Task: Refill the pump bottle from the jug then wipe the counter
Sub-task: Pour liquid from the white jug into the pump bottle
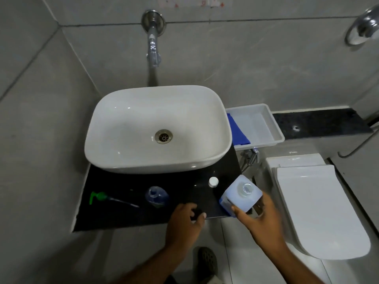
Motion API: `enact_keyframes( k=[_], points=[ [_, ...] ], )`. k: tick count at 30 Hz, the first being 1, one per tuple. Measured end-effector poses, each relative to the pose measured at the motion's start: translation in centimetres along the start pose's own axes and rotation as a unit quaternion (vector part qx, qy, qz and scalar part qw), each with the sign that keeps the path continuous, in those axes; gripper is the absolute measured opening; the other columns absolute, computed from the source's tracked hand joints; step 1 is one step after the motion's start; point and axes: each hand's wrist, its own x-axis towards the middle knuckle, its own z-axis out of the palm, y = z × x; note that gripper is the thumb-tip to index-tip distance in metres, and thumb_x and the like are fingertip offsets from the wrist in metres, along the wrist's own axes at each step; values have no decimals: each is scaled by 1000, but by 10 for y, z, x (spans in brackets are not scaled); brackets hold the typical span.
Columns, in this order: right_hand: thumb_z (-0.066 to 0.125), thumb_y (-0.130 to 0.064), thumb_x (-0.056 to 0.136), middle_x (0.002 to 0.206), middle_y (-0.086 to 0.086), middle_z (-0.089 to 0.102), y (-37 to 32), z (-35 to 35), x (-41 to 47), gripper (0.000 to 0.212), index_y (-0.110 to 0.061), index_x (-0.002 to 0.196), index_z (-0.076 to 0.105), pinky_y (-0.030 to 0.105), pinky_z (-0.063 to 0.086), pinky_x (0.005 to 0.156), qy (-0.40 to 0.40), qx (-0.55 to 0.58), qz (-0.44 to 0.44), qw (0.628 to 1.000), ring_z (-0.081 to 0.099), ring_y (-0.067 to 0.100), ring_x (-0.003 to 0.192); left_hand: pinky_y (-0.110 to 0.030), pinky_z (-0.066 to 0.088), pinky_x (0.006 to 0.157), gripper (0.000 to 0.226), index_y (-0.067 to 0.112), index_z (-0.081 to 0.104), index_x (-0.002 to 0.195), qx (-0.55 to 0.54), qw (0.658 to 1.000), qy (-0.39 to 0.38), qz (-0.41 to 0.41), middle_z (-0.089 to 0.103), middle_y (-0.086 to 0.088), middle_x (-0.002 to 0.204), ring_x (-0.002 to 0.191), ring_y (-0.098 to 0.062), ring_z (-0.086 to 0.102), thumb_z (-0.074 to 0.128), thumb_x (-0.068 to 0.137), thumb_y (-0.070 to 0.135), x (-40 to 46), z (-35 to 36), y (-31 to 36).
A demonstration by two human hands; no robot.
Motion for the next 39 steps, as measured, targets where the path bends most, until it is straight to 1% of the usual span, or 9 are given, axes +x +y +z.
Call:
enact_keyframes(
  k=[6, 9, 11, 13, 15, 21, 27, 31, 39],
  points=[
    [89, -26, 60, 107, -29, 62, -30, 30, -8, 67, -54, 108, 52, 10, 51, 68, -42, -11, -38, 998, 62, -4, 96, -28, 48, 70, 26, 33, 59, 86, -16, 995, 88, -51, 56, 9, 89, 80, -9, 57, 73, 74, 51, -29, -54, -50],
    [88, -28, 60, 109, -28, 61, -46, 45, -8, 66, -54, 110, 51, 10, 50, 72, -65, -17, -55, 996, 61, -3, 100, -23, 43, 66, 42, 31, 57, 92, -88, 977, 193, -39, 55, 6, 91, 81, -14, 59, 85, 62, 41, -19, -74, -60],
    [86, -35, 59, 110, -28, 60, -57, 53, -6, 66, -51, 112, 50, 8, 49, 74, -86, -30, -61, 994, 60, -4, 101, -25, 47, 76, 61, 30, 54, 108, -123, 967, 219, -33, 54, 2, 107, 94, -17, 58, 88, 58, 36, -7, -83, -58],
    [85, -45, 58, 112, -28, 59, -66, 61, -4, 70, -47, 117, 47, 6, 48, 74, -106, -49, -65, 991, 56, -7, 104, -36, 48, 94, 84, 29, 45, 132, -120, 975, 187, -12, 49, 0, 132, 116, -19, 53, 88, 61, 32, 7, -91, -56],
    [85, -45, 59, 117, -25, 56, -73, 66, -2, 75, -44, 122, 44, 5, 47, 76, -128, -71, -68, 987, 53, -8, 108, -32, 39, 105, 95, 30, 32, 145, -97, 986, 130, 33, 40, 1, 146, 131, -18, 42, 86, 66, 27, 19, -97, -57],
    [82, -30, 68, 109, -15, 61, -93, 77, 7, 55, -37, 113, 51, 13, 49, 82, -214, -147, -92, 961, 57, -2, 103, 4, 34, 83, 66, 24, 57, 126, -99, 986, 58, 118, 60, 7, 121, 110, -9, 59, 86, 67, 20, 35, -105, -57],
    [82, -33, 69, 108, -13, 56, -112, 78, 8, 62, -24, 122, 50, 1, 40, 73, -256, -260, -126, 922, 56, 3, 97, -6, 48, 62, 53, 25, 61, 105, -136, 985, 58, 84, 66, 7, 95, 80, -1, 64, 90, 60, 20, 31, -104, -53],
    [79, -38, 72, 122, -2, 57, -121, 84, 11, 68, -21, 129, 46, 20, 46, 91, -288, -337, -132, 887, 54, 12, 108, -23, 56, 76, 55, 22, 61, 109, -115, 988, 53, 83, 67, 5, 100, 89, -10, 65, 89, 62, 26, 30, -105, -51],
    [71, -56, 70, 133, -5, 49, -126, 86, 17, 88, -26, 141, 29, 25, 44, 95, -294, -442, -179, 829, 46, 13, 116, -29, 56, 78, 52, 19, 62, 105, -113, 989, 49, 86, 70, 3, 96, 86, -11, 66, 90, 61, 24, 33, -108, -50]
  ],
)
